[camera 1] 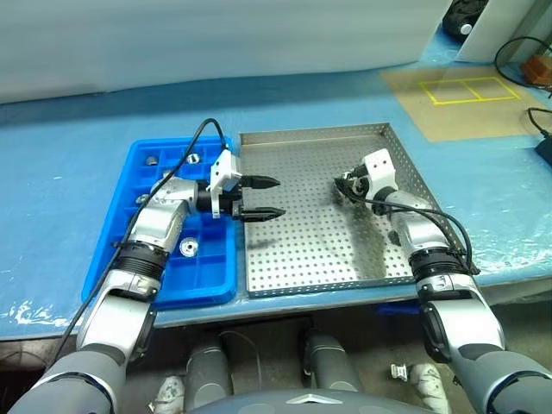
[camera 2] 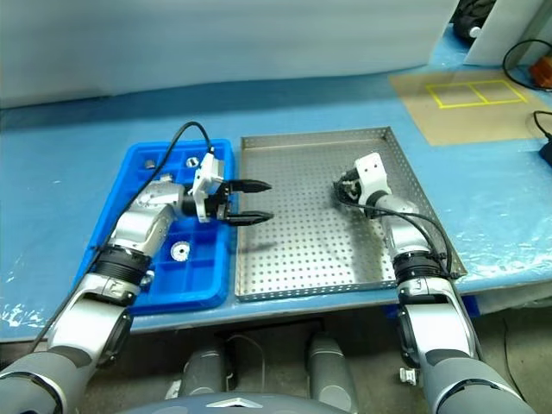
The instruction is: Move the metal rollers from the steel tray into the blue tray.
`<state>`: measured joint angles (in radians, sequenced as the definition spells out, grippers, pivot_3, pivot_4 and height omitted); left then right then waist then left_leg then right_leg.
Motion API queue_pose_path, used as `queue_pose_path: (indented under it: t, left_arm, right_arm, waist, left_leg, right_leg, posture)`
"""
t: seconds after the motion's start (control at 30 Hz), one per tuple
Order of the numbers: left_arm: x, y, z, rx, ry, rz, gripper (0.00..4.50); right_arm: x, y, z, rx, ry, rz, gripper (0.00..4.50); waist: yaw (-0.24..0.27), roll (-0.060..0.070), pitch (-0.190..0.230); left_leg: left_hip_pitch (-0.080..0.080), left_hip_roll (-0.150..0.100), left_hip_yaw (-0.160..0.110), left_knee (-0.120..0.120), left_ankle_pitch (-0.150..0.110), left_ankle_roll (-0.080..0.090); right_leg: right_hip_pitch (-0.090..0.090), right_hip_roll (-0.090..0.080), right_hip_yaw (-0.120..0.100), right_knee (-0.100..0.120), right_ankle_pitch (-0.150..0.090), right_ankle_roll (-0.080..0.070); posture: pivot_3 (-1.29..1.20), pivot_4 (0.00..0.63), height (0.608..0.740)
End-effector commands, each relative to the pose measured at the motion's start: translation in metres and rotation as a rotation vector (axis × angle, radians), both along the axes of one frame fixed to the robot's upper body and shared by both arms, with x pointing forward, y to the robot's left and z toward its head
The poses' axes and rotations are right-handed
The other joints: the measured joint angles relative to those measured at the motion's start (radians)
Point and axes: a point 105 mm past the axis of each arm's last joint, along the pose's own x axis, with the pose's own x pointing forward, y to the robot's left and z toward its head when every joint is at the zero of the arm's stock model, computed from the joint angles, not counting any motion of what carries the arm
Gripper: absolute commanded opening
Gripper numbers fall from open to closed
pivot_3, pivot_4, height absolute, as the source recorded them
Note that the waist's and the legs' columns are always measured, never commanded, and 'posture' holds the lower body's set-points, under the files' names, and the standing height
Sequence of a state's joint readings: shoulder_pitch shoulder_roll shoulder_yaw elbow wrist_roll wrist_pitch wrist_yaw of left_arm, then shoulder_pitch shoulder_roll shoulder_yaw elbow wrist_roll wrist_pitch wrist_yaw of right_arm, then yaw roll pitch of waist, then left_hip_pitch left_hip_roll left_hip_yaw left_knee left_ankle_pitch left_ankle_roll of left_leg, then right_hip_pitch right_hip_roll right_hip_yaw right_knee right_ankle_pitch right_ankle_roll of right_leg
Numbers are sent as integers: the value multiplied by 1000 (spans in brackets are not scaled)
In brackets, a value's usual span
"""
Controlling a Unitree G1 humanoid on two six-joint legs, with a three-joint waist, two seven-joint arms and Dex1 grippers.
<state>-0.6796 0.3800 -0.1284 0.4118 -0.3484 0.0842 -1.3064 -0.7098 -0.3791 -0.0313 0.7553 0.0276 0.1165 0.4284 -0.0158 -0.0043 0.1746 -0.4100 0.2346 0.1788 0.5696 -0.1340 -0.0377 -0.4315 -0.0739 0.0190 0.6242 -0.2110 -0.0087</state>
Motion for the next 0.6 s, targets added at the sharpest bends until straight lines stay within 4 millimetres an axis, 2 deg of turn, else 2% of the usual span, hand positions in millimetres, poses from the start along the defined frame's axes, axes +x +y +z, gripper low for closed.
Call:
queue_pose_path:
  t: [0.03, 0.17, 0.2, 0.27, 0.43, 0.6]
  left_arm:
    - [-3, 2, 9, -14, -45, -1, 3677]
    - [-3, 5, 8, -10, -47, 12, 3677]
    - [-3, 6, 8, -8, -48, 17, 3677]
    - [-4, 7, 7, -6, -47, 20, 3677]
    - [-5, 8, 6, -5, -44, 20, 3677]
    - [-5, 10, 6, 1, -42, 22, 3677]
  right_arm:
    - [5, -8, 0, -11, -3, -34, 3930]
    - [5, -9, -6, -24, 7, -38, 3930]
    - [5, -8, -7, -25, 4, -31, 3761]
    - [5, -6, -7, -22, 2, -19, 3340]
    - [5, -1, -8, -35, 0, 1, 1811]
    - [4, 3, -14, -74, 5, 10, 1813]
  waist:
    - [1, 0, 0]
    - [2, 0, 0]
    - [2, 0, 0]
    - [2, 0, 0]
    - [4, 0, 0]
    - [2, 0, 0]
  left_leg:
    - [0, 0, 0, 0, 0, 0]
    - [3, 2, 0, 2, 0, 0]
    - [5, 2, 0, 2, 0, 0]
    - [6, 2, 0, 2, 0, 0]
    - [6, 1, 0, 2, 0, 0]
    - [6, 3, 0, 1, 0, 0]
  right_leg:
    - [0, 0, 0, 0, 0, 0]
    - [4, 0, -1, 0, 1, -1]
    - [6, 0, -1, 0, 1, -1]
    - [7, 0, -1, 0, 1, -1]
    - [7, 0, -1, 0, 1, -2]
    - [7, 0, -1, -1, 1, -2]
  posture:
    - [-353, 150, 740]
    - [-341, 150, 740]
    - [-341, 150, 740]
    - [-338, 150, 740]
    - [-337, 150, 740]
    - [-334, 150, 740]
